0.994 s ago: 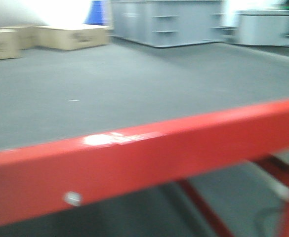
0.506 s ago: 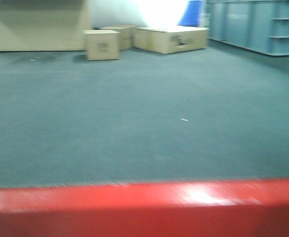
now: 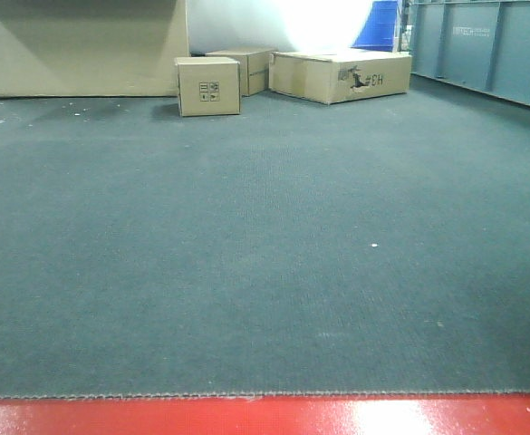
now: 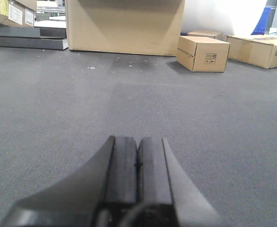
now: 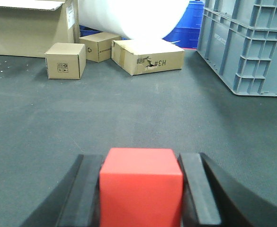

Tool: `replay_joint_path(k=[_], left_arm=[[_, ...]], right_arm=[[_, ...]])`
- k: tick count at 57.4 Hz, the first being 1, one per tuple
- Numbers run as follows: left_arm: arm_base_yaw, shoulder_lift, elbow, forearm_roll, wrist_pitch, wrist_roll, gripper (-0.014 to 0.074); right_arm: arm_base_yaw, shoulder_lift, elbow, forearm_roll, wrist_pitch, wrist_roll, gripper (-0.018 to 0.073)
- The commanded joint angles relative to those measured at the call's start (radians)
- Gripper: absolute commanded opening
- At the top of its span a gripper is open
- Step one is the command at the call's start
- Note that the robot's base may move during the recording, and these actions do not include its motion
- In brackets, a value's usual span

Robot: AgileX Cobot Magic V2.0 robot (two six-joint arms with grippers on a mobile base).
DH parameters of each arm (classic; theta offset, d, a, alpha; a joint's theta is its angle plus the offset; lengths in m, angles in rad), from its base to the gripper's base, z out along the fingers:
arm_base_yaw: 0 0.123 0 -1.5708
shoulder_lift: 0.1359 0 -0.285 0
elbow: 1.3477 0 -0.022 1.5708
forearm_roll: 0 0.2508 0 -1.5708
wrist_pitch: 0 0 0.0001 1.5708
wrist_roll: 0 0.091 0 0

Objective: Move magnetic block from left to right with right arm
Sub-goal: 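Drive up to the second carpeted table holding the cube, then lower the red cube onto the carpet and open the right gripper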

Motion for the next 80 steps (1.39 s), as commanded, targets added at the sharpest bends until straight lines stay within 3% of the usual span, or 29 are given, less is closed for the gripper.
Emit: replay_joint_path(k=[1,45,56,66,80], left_arm=[[-0.001,-0.009,0.008,-0.005,-0.085,-0.006,-0.0126],[-0.001,-0.009,0.008,-0.005,-0.085,-0.006,-0.0126],[-0.001,-0.009,0.008,-0.005,-0.085,-0.006,-0.0126],[-0.001,-0.009,0.008,-0.005,-0.085,-0.006,-0.0126],[-0.001,-0.009,0.008,-0.005,-0.085,-0.006,-0.0126]], right_arm=[[-0.005,0.018,-0.028,-0.009,-0.089,-0.007,0.0231],[0.005,0.065,-0.052,-0.006,-0.113,-0.041,0.0231],[0.143,0.254,-0.200,-0.006,-0.107,-0.051,0.0231],[0.303,0.585,-0.391,-0.006,-0.028,-0.051,0.0231],[0.347,0.936,-0.603,0.031,0.121,-0.051,0.0231]])
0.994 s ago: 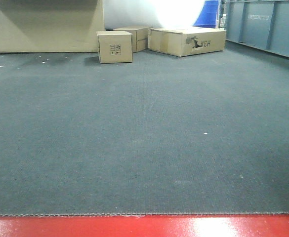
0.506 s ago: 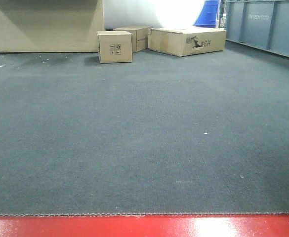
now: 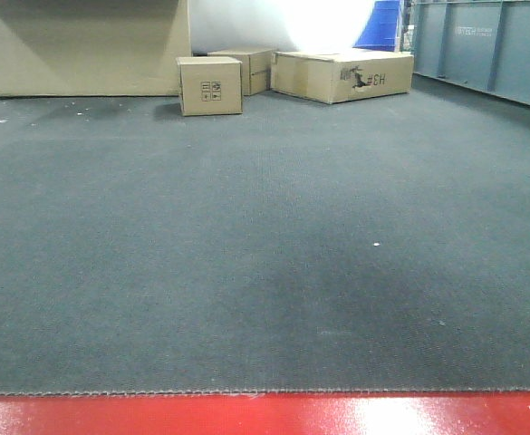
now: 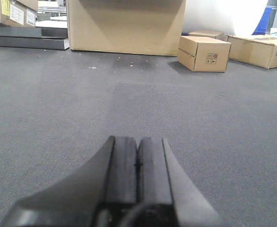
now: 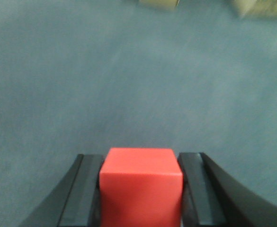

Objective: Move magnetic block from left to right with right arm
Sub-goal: 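Lower the red cube onto the carpet and open the right gripper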

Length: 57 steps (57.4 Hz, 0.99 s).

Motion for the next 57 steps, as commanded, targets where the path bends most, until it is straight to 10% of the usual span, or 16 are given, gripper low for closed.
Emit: replay_joint_path(k=[1,47,57], left_arm=[[-0.001,-0.009,0.008,-0.005,-0.085,-0.006,-0.0126],[-0.001,-0.009,0.008,-0.005,-0.085,-0.006,-0.0126],[-0.001,-0.009,0.008,-0.005,-0.085,-0.006,-0.0126]], right_arm=[[0.002,0.103,-0.098,0.015,-0.002,-0.010,0.0231],[0.001,0.703,-0.191,0.016,0.006,-0.010,0.0232],[0.001,0.694,-0.192,0.016,-0.001,-0.010,0.0425]])
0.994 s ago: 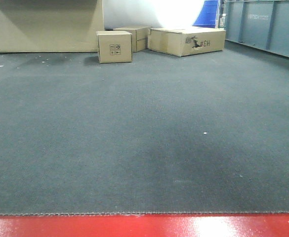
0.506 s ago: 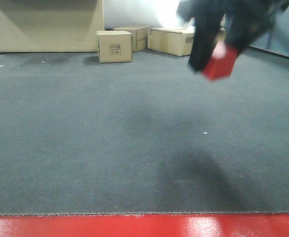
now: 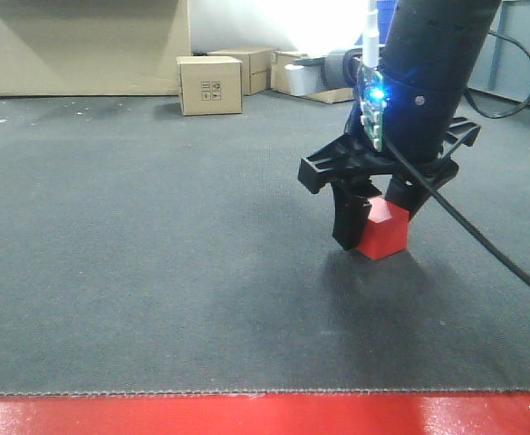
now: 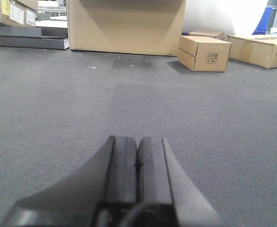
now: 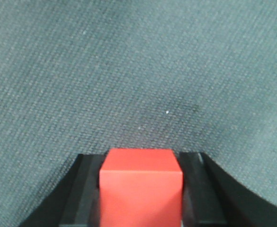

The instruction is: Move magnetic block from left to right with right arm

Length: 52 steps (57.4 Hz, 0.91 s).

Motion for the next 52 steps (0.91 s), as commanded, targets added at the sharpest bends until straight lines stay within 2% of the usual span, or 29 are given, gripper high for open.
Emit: replay_joint_path(k=[1,6,17,25,37,41,52], left_arm=[[-0.001,-0.009,0.008,-0.005,-0.085,-0.006,-0.0126],[-0.001,-0.009,0.008,-0.005,-0.085,-0.006,-0.0126],[-0.001,-0.009,0.008,-0.005,-0.085,-0.006,-0.0126],[-0.001,-0.009,0.008,-0.005,-0.085,-0.006,-0.0126],[-0.001,-0.009,0.008,-0.005,-0.085,-0.006,-0.0126],[-0.001,-0.009,0.008,-0.005,-0.085,-0.006,-0.0126],[-0.001,-0.009,0.008,-0.005,-0.085,-0.006,-0.0126]], right_arm=[[-0.001,-0.056,-0.035,-0.001,-0.038,-0.009,0.0455],[-0.001,-0.075,-0.035,-0.001,-0.036,-0.009,0.0647],[-0.001,-0.163,-0.033,-0.001,-0.040,-0.008,0.0608],[-0.001,-0.277,-0.024,0.000,-0.034,-0.008,0.0492],[-0.001,-0.535,0.106,0.000,-0.113,-0.008,0.0142],[-0.001,-0.633,0.183,0.000,-0.152,-0.008,0.0056],[-0.001,-0.900,0.419,0.000,-0.292,-0.008,0.0058]])
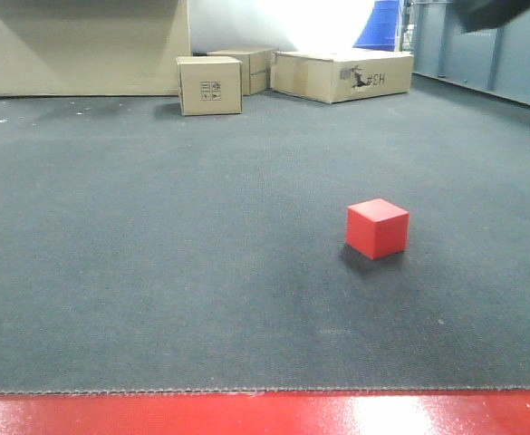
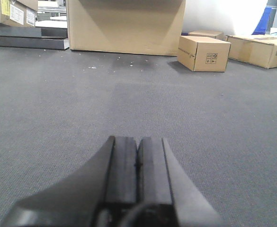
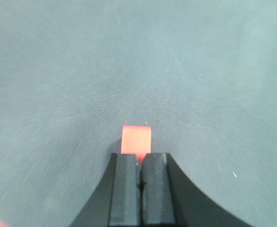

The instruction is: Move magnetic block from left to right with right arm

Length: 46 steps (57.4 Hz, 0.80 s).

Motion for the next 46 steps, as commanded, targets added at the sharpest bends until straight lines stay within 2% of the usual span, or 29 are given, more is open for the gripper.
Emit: replay_joint_path(k=[1,11,23,46], left_arm=[[-0.001,-0.009,0.008,-0.005,-0.085,-0.006,-0.0126],[-0.001,-0.009,0.008,-0.005,-0.085,-0.006,-0.0126],[-0.001,-0.009,0.008,-0.005,-0.085,-0.006,-0.0126],[-0.001,-0.009,0.008,-0.005,-0.085,-0.006,-0.0126]], right_arm=[[-0.001,-0.142,0.076,0.000,-0.151,-0.005,0.0058],[-0.001,-0.363,0.256,0.001,-0.245,-0.005,0.0058],[-0.001,-0.534,0.357,0.000,-0.245,-0.005,0.0058],[-0.001,-0.558,0.361,0.000,-0.244,-0.005,0.0058]])
